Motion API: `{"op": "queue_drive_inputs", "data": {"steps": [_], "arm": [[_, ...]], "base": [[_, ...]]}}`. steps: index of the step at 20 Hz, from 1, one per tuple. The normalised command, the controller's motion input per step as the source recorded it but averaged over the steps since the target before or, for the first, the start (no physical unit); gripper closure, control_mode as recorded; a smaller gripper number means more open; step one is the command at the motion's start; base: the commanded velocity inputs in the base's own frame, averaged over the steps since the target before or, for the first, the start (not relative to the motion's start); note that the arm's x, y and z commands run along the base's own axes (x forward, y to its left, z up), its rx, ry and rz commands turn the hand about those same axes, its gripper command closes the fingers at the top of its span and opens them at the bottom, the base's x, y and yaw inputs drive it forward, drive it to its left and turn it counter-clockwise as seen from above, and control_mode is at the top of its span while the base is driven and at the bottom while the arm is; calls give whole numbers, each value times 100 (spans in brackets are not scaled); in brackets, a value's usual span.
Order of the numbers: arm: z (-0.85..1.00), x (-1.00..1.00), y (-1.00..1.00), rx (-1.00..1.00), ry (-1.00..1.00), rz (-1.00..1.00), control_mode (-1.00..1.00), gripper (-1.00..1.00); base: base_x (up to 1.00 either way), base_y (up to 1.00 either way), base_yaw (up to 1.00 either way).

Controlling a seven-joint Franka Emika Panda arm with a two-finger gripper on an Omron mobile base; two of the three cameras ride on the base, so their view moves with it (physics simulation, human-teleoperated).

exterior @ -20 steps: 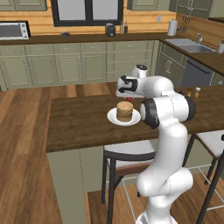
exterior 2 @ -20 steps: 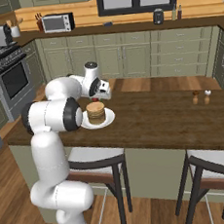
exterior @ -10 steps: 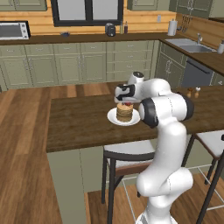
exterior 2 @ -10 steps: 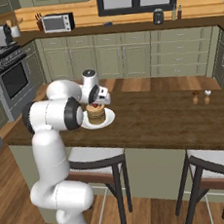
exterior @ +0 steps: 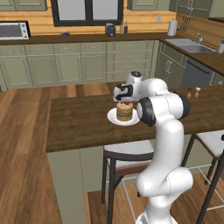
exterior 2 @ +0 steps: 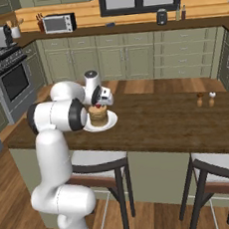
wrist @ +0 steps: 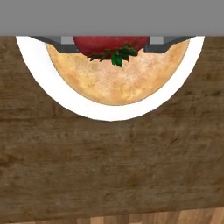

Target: Take the strawberry from the fridge and place it on top of the pancake, located on the dining counter.

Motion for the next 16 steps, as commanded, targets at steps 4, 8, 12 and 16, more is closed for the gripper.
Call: {"op": "queue_drive_inputs", "data": {"steps": [4,8,12,16], "arm": [[0,4,0,-4,3,0,-100,100],[0,0,0,-3,7,0,-100,100],[-9,13,4,0,10,0,-100,100],[-11,2,1,0,3,0,-100,100]], "base": [[0,0,0],[0,0,0],[0,0,0],[0,0,0]]}}
